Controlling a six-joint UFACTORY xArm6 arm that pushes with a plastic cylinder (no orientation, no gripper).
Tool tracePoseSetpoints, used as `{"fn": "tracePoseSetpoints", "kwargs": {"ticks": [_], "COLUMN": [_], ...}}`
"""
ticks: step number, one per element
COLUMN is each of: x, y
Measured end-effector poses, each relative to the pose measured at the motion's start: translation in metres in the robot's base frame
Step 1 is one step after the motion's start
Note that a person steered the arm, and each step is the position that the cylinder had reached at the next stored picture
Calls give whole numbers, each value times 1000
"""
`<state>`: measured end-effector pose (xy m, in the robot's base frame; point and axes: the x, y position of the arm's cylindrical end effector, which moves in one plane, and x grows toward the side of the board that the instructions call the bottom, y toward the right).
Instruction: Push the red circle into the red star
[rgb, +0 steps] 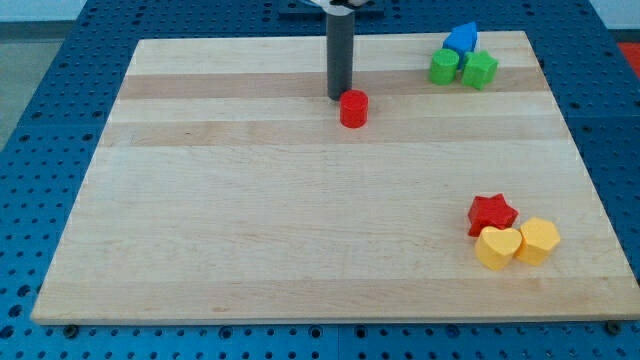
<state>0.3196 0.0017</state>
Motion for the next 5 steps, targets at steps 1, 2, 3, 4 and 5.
{"fn": "tracePoseSetpoints", "kwargs": {"ticks": [1, 2, 3, 4, 5], "x": [6, 17, 18, 18, 18], "y": [-5, -1, 5, 15, 29]}}
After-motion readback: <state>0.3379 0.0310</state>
